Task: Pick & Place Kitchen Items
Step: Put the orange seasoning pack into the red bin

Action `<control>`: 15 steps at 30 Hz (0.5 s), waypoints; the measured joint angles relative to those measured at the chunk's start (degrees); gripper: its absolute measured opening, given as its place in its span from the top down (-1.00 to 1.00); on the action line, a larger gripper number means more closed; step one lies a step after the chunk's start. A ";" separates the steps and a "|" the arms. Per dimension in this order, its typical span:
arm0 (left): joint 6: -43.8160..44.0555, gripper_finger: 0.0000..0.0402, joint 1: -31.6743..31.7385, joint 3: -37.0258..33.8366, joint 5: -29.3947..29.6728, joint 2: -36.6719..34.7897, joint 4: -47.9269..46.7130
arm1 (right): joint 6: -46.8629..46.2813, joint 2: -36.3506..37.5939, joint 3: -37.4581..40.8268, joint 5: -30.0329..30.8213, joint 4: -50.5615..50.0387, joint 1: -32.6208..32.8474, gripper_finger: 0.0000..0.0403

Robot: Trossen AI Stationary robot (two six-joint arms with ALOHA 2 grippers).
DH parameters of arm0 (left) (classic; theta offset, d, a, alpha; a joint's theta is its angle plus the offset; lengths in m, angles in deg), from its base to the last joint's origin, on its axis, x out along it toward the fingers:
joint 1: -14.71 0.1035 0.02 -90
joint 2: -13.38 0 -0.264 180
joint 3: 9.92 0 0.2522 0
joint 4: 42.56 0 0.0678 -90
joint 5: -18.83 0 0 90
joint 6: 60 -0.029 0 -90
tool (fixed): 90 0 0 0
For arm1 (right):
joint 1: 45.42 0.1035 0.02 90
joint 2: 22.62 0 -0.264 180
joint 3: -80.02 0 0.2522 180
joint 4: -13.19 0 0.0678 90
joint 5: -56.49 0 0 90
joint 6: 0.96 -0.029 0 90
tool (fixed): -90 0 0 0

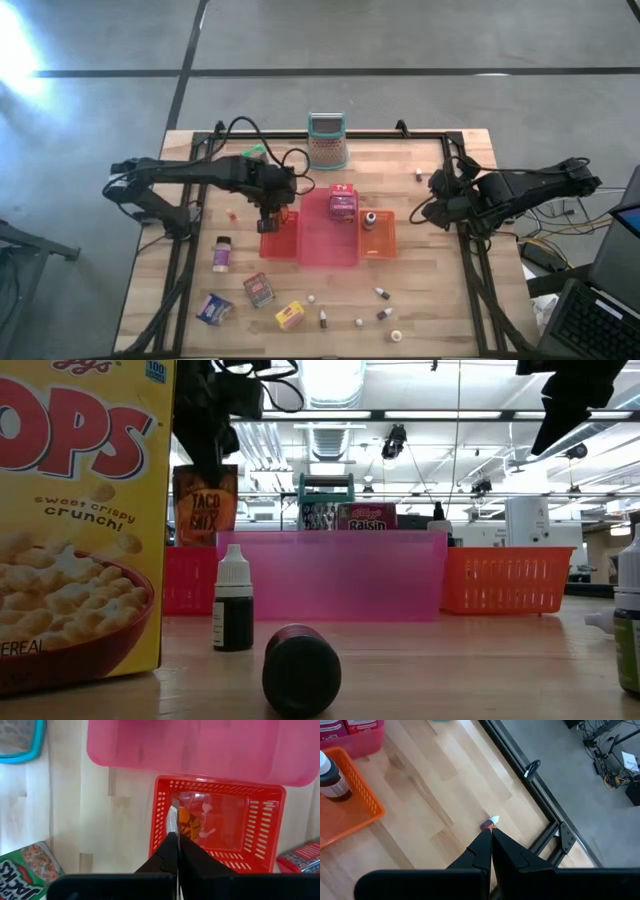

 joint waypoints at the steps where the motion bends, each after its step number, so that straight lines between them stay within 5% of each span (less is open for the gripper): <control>1: 0.02 1.00 0.00 0.00 -0.23 0.26 -0.02 | 0.11 0.00 -0.13 0.00 0.02 0.00 0.96; 15: 0.04 1.00 -0.02 -1.84 -1.84 2.08 2.31 | 1.51 -0.02 -0.15 0.00 1.29 0.00 0.96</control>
